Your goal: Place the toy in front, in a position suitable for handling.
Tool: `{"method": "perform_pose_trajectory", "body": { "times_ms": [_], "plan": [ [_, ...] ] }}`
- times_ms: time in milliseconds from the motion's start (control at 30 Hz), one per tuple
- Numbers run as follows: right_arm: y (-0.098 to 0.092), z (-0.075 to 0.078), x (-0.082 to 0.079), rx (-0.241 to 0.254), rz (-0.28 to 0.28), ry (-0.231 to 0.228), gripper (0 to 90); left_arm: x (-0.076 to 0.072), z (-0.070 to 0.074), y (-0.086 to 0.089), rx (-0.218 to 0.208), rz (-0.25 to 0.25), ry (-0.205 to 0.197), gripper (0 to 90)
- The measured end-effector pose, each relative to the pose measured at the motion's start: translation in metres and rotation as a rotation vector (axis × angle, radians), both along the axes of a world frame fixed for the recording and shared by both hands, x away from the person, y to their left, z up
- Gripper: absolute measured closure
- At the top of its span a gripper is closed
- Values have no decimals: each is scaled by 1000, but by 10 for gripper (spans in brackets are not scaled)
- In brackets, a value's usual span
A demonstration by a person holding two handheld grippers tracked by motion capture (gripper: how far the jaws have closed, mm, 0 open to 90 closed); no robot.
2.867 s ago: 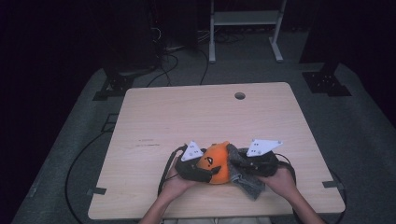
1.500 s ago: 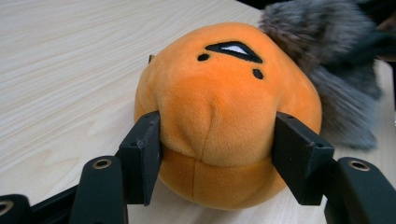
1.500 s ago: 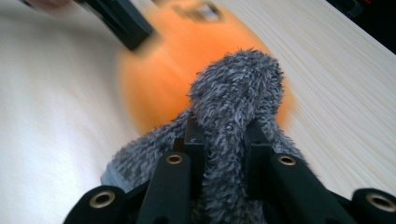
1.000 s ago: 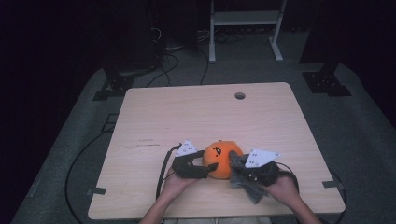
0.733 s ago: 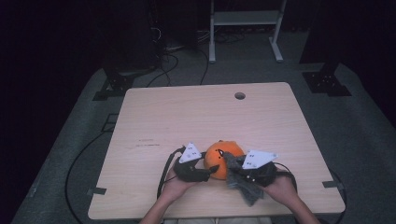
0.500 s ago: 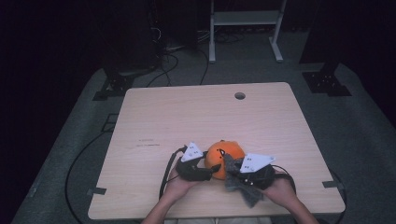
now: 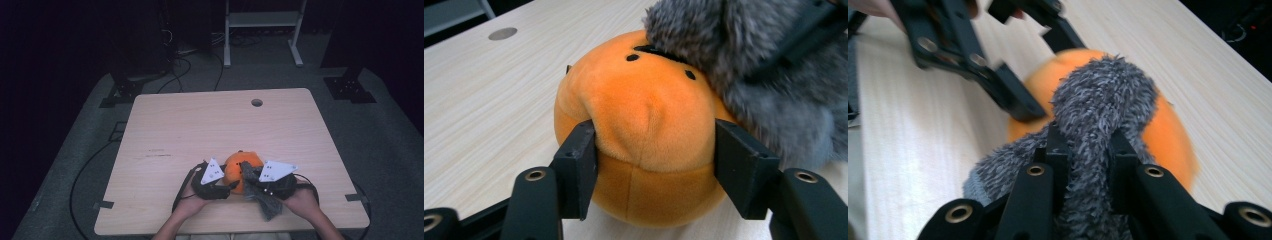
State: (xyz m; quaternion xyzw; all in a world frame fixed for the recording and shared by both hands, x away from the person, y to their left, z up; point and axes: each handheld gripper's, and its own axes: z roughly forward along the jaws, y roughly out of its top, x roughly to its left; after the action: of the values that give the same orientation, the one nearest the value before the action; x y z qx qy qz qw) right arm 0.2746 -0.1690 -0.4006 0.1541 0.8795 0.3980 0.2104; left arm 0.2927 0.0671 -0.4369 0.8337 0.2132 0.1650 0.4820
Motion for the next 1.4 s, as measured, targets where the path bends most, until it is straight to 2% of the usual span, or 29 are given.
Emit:
{"method": "perform_pose_trajectory", "body": {
  "times_ms": [33, 67, 100, 133, 167, 233, 267, 367, 400, 500, 600, 633, 667, 733, 800, 867, 933, 967, 1000, 1033, 1067, 1100, 1133, 1167, 1200, 1267, 1333, 1367, 1400],
  "plan": [
    [-4, -1, 2, 9, -15, 8, 767, 2, 0, 1, -16, 21, 11, 320],
    [-8, -2, 3, 8, -32, 16, 768, 5, 0, 3, -44, 47, 39, 251],
    [-11, -4, 4, -1, -39, 22, 768, 9, -1, 3, -72, 64, 94, 195],
    [-12, -5, 4, -10, -33, 24, 768, 13, -2, 2, -85, 62, 141, 174],
    [-12, -4, 3, -20, -30, 21, 768, 14, -4, 1, -89, 60, 159, 194],
    [-8, 1, 1, -32, -18, 2, 768, 9, -3, -3, -59, 41, 103, 304],
    [-6, 3, 0, -33, -9, -5, 768, 4, -1, -6, -27, 20, 50, 327],
    [7, 12, -4, -41, 35, -31, 767, -14, 1, -18, 100, -50, -141, 382],
    [9, 13, -4, -51, 42, -40, 768, -16, 1, -19, 117, -55, -168, 385],
    [-2, 11, -2, -55, 26, -40, 769, -13, 0, -14, 97, -61, -147, 379],
    [-19, 7, 4, -33, -29, -2, 769, -7, 1, -14, 13, -41, -58, 247],
    [-21, 6, 5, -29, -36, 2, 769, -7, 2, -15, 8, -31, -54, 243],
    [-20, 7, 5, -11, -26, 12, 768, -8, 2, -16, 29, -25, -68, 249],
    [-15, 10, 4, 46, 19, 47, 767, -10, -1, -16, 65, -37, -107, 319],
    [-13, 9, 6, 40, 20, 53, 766, -9, -3, -12, 66, -38, -83, 349],
    [-19, 6, 13, 61, -11, 81, 765, -6, -4, -5, 53, -40, -53, 347],
    [-26, 1, 15, 48, -55, 88, 765, -2, -2, -2, 19, -30, -11, 270],
    [-26, -1, 15, 54, -62, 93, 765, 0, 1, -1, -14, -18, 11, 216],
    [-24, -2, 14, 55, -61, 95, 764, 0, 5, -2, -67, -12, 19, 179],
    [-19, -3, 11, 62, -37, 103, 763, 0, 7, -2, -86, -17, 13, 174],
    [-15, -3, 10, 73, -17, 113, 761, -1, 7, -4, -84, -15, 2, 196],
    [-10, -4, 7, 72, 8, 118, 760, -1, 6, -6, -37, -8, -16, 243],
    [-6, -3, 5, 48, 24, 95, 759, -2, 3, -5, -12, -13, -30, 273],
    [-5, -3, 4, 33, 26, 83, 759, -2, 1, -2, -19, -19, -33, 311],
    [-8, -2, 5, 40, 23, 92, 761, -2, -1, 1, -16, -13, -28, 333],
    [-20, -2, 9, 46, -32, 99, 762, 0, -3, 8, -11, -7, -12, 351],
    [-35, -5, 16, 62, -84, 124, 762, 4, -4, 14, -54, 3, 36, 345],
    [-39, -7, 18, 85, -89, 151, 761, 7, -3, 14, -79, 16, 58, 310],
    [-39, -7, 18, 86, -80, 158, 761, 9, -1, 12, -112, 25, 83, 230]
  ]
}}
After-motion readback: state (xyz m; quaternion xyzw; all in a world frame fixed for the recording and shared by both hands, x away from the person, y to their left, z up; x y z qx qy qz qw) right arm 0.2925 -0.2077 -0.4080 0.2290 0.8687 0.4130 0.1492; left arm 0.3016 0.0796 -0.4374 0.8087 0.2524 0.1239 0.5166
